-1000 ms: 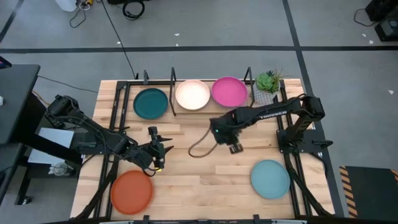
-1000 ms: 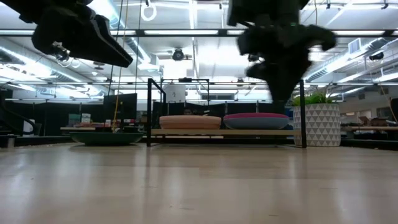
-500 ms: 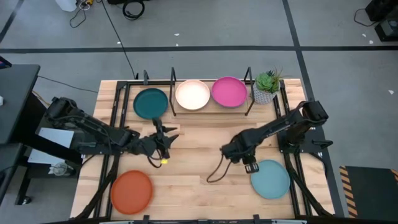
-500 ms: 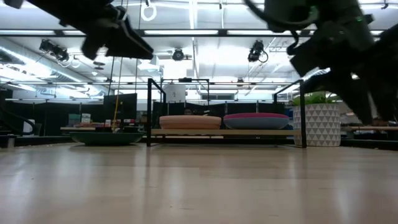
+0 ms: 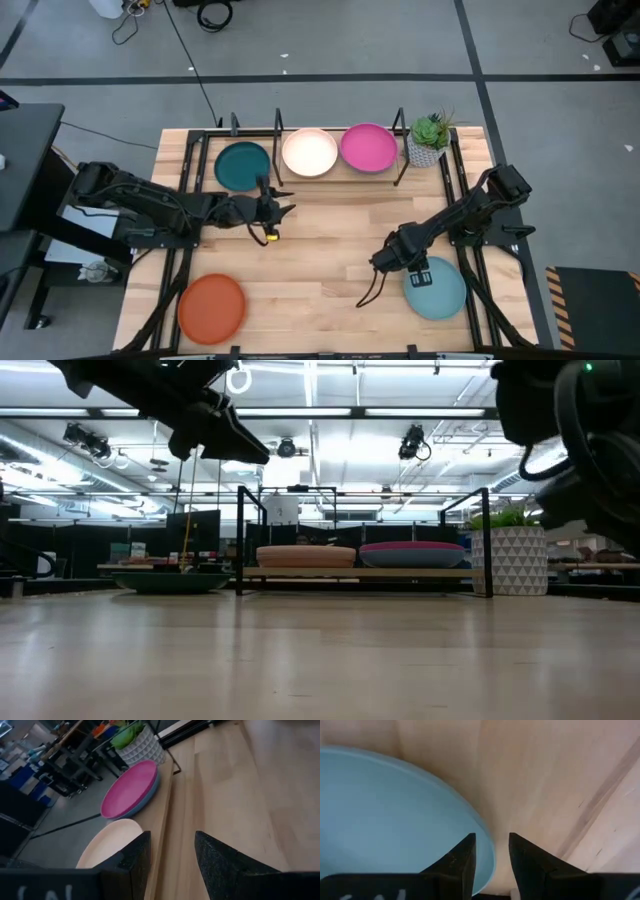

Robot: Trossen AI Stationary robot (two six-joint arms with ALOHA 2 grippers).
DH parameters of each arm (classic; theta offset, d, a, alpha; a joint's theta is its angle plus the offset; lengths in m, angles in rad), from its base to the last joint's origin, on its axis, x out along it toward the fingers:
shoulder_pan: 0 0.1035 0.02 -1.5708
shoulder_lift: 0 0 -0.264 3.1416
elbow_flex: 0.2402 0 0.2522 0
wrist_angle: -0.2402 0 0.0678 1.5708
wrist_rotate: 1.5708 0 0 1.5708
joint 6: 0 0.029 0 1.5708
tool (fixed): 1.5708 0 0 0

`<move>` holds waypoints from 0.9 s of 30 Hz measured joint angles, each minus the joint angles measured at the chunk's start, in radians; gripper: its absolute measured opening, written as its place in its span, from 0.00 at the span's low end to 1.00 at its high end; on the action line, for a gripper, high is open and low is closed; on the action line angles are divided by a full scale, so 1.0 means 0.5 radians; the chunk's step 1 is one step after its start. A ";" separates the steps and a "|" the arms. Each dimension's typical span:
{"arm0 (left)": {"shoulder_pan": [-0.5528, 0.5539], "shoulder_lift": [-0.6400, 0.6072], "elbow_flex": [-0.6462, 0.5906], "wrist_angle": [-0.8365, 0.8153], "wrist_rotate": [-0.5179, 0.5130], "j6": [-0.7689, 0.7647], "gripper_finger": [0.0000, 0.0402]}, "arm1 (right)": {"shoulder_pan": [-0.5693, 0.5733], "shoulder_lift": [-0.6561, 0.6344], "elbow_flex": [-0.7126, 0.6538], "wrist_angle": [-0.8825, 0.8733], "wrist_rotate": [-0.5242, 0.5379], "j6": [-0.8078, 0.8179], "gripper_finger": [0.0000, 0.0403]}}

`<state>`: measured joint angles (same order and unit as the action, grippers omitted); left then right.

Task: Place and stack plates onto a shelf
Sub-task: Stack the light blue plate on top of the light orange plate on the shelf

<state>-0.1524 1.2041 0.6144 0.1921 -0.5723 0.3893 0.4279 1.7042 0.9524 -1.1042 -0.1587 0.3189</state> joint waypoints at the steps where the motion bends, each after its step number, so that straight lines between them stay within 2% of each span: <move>1: 0.012 0.000 0.000 -0.001 0.000 0.000 0.40 | 0.003 0.000 -0.028 0.028 0.002 0.001 0.30; 6: 0.019 0.000 0.000 -0.001 0.021 -0.001 0.40 | 0.004 0.000 -0.159 0.163 0.019 -0.008 0.26; 9: 0.017 0.000 0.000 -0.001 0.156 -0.001 0.40 | -0.008 0.001 -0.187 0.175 0.022 -0.023 0.18; 13: 0.017 0.000 0.000 0.000 0.461 0.042 0.40 | -0.050 0.001 -0.175 0.152 0.032 -0.135 0.04; 20: -0.002 0.036 -0.001 0.201 1.132 0.055 0.40 | -0.236 -0.068 -0.136 0.178 0.063 -0.449 0.04; 22: -0.041 0.093 -0.001 0.256 1.170 0.128 0.40 | -0.342 -0.126 -0.136 0.231 0.041 -0.535 0.03; 27: -0.172 0.339 -0.001 0.467 1.104 0.408 0.40 | -0.661 -0.260 -0.134 0.482 -0.219 -0.623 0.03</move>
<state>-0.2382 1.3736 0.6136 0.4255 -0.0204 0.5935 0.0973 1.5740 0.8852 -0.8633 -0.2684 0.0073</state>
